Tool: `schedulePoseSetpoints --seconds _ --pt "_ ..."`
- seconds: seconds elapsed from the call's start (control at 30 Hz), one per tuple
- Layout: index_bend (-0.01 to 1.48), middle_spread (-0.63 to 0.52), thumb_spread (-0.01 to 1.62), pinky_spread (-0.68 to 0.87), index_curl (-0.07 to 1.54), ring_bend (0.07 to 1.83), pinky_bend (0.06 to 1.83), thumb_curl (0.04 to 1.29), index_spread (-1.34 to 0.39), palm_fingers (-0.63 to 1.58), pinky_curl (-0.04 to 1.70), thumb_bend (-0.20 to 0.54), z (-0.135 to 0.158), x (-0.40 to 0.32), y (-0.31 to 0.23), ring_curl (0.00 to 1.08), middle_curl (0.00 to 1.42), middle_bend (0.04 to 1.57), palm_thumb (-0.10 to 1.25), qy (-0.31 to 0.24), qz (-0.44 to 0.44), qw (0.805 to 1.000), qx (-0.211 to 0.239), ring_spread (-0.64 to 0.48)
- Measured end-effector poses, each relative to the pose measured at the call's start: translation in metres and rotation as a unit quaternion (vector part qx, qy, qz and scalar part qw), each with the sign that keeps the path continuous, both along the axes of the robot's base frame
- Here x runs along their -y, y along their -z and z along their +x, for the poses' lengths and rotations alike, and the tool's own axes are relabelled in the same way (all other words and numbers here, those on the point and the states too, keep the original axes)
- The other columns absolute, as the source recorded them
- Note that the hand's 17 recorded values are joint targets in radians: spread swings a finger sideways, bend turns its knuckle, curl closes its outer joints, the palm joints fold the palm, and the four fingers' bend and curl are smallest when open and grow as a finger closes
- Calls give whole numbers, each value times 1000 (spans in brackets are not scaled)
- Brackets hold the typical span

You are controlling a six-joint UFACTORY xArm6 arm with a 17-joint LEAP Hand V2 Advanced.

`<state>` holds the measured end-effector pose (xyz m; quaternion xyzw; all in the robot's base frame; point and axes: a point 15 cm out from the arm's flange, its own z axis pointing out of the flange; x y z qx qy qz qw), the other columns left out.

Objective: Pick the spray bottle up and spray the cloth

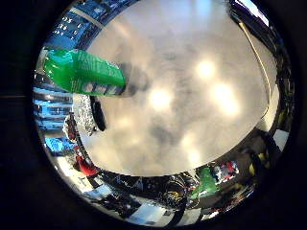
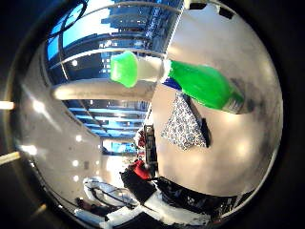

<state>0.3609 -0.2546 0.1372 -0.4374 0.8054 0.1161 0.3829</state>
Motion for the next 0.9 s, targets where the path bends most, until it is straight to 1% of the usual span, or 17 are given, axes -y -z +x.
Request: schedulePoseSetpoints --seconds 0.43,0.57,0.73,0.9 --pt "137 206 939 399 214 262 415 287 -135 -28 320 -29 34 -14 -11 270 314 194 316 17 3 999 30 210" --pt "138 206 940 398 215 281 412 285 -128 -21 320 -30 48 -16 -17 275 316 194 320 37 14 998 46 209" --pt "139 207 946 398 218 295 408 286 -127 -17 319 -29 58 -14 -22 276 322 198 330 62 28 996 59 209" --pt "141 207 947 398 222 301 407 285 -127 -17 320 -30 61 -16 -19 276 324 197 330 81 45 994 66 208"
